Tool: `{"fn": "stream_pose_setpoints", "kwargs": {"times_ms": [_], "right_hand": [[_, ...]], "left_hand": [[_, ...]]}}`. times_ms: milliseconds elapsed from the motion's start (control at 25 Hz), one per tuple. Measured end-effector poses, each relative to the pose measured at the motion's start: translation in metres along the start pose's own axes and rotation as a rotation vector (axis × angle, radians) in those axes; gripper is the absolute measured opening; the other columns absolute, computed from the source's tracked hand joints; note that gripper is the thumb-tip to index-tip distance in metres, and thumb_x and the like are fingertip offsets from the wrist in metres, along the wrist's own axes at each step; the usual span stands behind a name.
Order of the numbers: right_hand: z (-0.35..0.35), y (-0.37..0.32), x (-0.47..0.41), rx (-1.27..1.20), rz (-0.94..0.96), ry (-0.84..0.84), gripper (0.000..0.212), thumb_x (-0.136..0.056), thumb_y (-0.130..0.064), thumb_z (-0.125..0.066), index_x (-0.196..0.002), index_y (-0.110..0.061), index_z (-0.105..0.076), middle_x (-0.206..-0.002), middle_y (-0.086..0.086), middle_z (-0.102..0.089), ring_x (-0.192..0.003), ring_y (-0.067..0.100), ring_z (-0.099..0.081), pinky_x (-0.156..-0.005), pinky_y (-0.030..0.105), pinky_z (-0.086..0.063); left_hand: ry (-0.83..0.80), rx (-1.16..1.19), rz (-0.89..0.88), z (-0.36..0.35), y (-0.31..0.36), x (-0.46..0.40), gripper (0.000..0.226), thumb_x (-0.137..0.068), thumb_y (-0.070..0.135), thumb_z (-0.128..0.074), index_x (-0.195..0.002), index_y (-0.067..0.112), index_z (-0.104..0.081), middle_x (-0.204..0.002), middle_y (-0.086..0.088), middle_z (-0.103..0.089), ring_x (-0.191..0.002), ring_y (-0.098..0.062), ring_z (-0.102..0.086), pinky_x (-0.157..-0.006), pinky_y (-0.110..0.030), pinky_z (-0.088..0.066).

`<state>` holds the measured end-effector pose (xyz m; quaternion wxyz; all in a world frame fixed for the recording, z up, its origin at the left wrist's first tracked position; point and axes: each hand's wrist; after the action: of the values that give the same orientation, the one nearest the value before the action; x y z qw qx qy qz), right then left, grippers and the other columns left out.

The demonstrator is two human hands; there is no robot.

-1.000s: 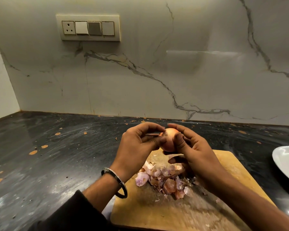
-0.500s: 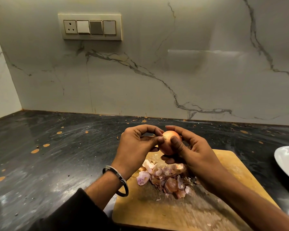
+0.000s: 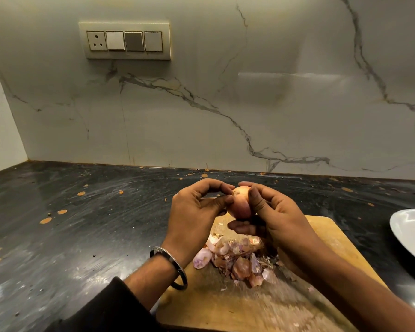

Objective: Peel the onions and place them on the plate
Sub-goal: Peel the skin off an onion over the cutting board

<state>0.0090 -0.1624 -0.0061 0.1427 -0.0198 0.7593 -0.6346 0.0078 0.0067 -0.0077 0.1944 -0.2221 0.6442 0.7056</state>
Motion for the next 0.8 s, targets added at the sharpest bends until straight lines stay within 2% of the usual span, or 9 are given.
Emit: {"fn": "stream_pose_setpoints", "kwargs": {"times_ms": [280, 440, 560, 680, 800], "right_hand": [[-0.0011, -0.0052, 0.0010, 0.034, -0.047, 0.000, 0.037, -0.087, -0.040, -0.062, -0.119, -0.024, -0.069, -0.112, 0.022, -0.067, -0.081, 0.042, -0.074, -0.067, 0.032, -0.061], [-0.0036, -0.0064, 0.0019, -0.055, -0.083, -0.012, 0.042, -0.086, -0.045, -0.060, -0.119, -0.020, -0.066, -0.101, 0.018, -0.074, -0.085, 0.040, -0.074, -0.064, 0.028, -0.061], [-0.0053, -0.0073, 0.0016, -0.135, -0.129, -0.025, 0.047, -0.090, -0.045, -0.055, -0.123, -0.012, -0.062, -0.102, 0.021, -0.074, -0.088, 0.039, -0.074, -0.064, 0.027, -0.061], [-0.0079, -0.0073, 0.0018, -0.189, -0.184, -0.041, 0.052, -0.089, -0.046, -0.054, -0.122, -0.006, -0.058, -0.102, 0.024, -0.074, -0.085, 0.038, -0.075, -0.062, 0.028, -0.061], [-0.0091, -0.0067, 0.0016, -0.195, -0.220, -0.024, 0.055, -0.085, -0.048, -0.057, -0.120, -0.006, -0.057, -0.102, 0.025, -0.073, -0.080, 0.035, -0.075, -0.060, 0.029, -0.061]], "left_hand": [[-0.056, -0.207, -0.061, -0.0003, 0.0020, -0.0015, 0.012, -0.091, 0.003, -0.063, -0.087, 0.015, -0.064, -0.099, 0.006, -0.057, -0.086, -0.007, -0.062, -0.066, -0.022, -0.057], [-0.024, -0.252, -0.106, -0.0031, 0.0001, -0.0003, 0.010, -0.094, 0.006, -0.059, -0.089, 0.014, -0.061, -0.094, 0.003, -0.057, -0.084, -0.009, -0.057, -0.072, -0.031, -0.056], [0.025, -0.297, -0.172, -0.0024, 0.0007, -0.0022, 0.011, -0.092, 0.005, -0.062, -0.089, 0.015, -0.061, -0.092, 0.006, -0.058, -0.088, -0.009, -0.056, -0.075, -0.024, -0.050], [0.025, -0.226, -0.166, -0.0023, 0.0015, -0.0022, 0.015, -0.091, 0.002, -0.062, -0.089, 0.016, -0.062, -0.086, 0.007, -0.063, -0.085, -0.011, -0.060, -0.074, -0.025, -0.052], [0.014, -0.153, -0.129, -0.0015, 0.0034, -0.0018, 0.023, -0.090, 0.001, -0.063, -0.091, 0.024, -0.063, -0.085, 0.012, -0.066, -0.084, -0.005, -0.062, -0.072, -0.020, -0.053]]}}
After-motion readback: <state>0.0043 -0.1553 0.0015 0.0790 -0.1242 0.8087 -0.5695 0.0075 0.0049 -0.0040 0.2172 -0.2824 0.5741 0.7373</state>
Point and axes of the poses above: each hand's wrist, its own x-axis away from the middle knuckle, its own z-axis out of the back of the hand, y = z × x
